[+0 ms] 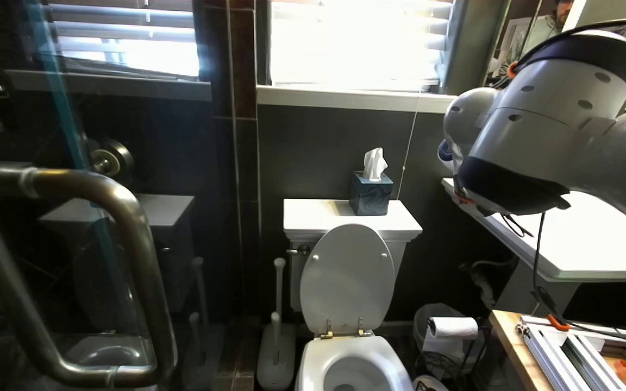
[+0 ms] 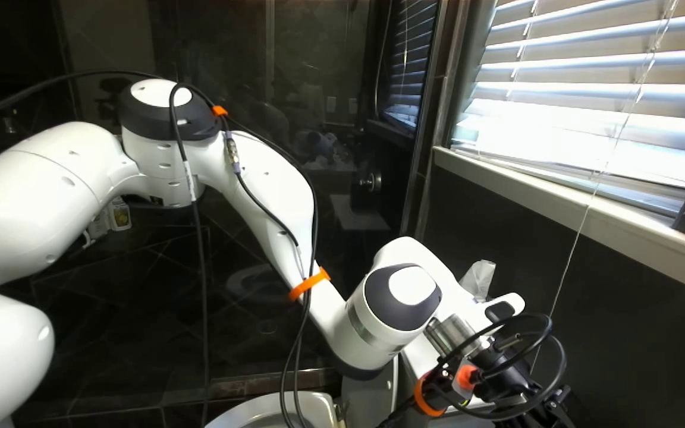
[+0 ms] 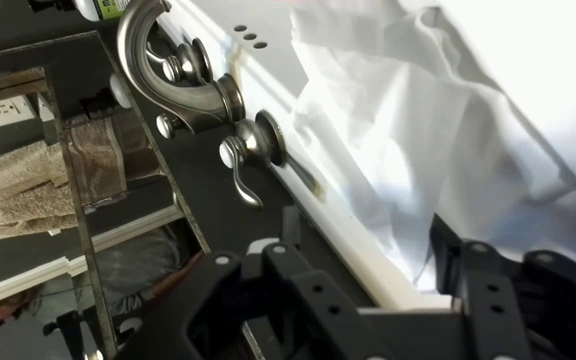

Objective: Remove one piece of tissue from the box

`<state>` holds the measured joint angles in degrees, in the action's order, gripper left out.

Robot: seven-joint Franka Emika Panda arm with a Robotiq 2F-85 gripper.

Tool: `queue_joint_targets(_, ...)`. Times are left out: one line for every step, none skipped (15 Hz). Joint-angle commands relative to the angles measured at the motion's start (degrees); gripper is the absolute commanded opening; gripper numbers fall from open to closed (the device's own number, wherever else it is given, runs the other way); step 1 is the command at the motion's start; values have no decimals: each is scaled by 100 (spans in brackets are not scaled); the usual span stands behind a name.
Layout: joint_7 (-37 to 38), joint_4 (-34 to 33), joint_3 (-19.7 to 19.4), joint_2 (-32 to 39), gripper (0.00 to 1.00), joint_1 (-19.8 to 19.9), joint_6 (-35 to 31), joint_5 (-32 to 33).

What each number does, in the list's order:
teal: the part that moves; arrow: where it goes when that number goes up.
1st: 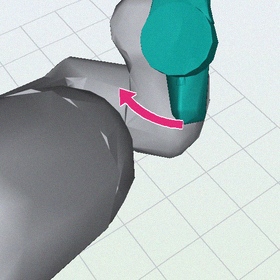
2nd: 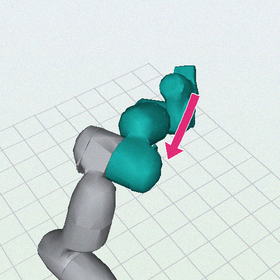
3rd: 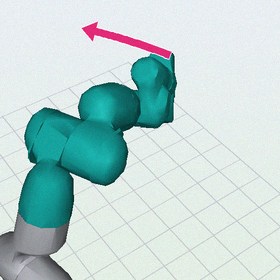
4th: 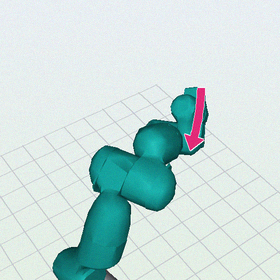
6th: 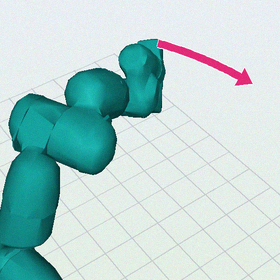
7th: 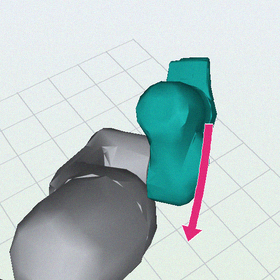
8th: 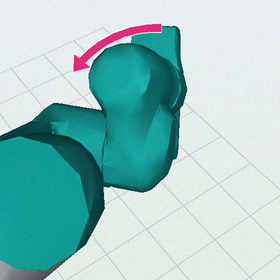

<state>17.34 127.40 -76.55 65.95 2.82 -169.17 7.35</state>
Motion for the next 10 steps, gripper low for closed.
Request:
queue_joint_targets(-551, -90, 152, -634, 91, 174, -32, -196)
queue_joint_targets(-634, -100, 185, -772, 98, 184, -29, -204)
queue_joint_targets(-647, -116, 196, -828, 100, 180, -25, -221)
queue_joint_targets(-723, -141, 267, -1032, 100, 207, 36, -224)
queue_joint_targets(-751, -132, 291, -1101, 100, 217, -37, -216)
queue_joint_targets(-811, -126, 331, -1196, 100, 238, -62, -189)
queue_joint_targets(-860, -133, 384, -1289, 100, 266, -58, -169)
queue_joint_targets(-927, -130, 421, -1359, 100, 300, -60, -135)
queue_joint_targets(-990, -130, 469, -1432, 100, 336, -60, -114)
queue_joint_targets(-1075, -145, 547, -1528, 100, 407, -21, -95)
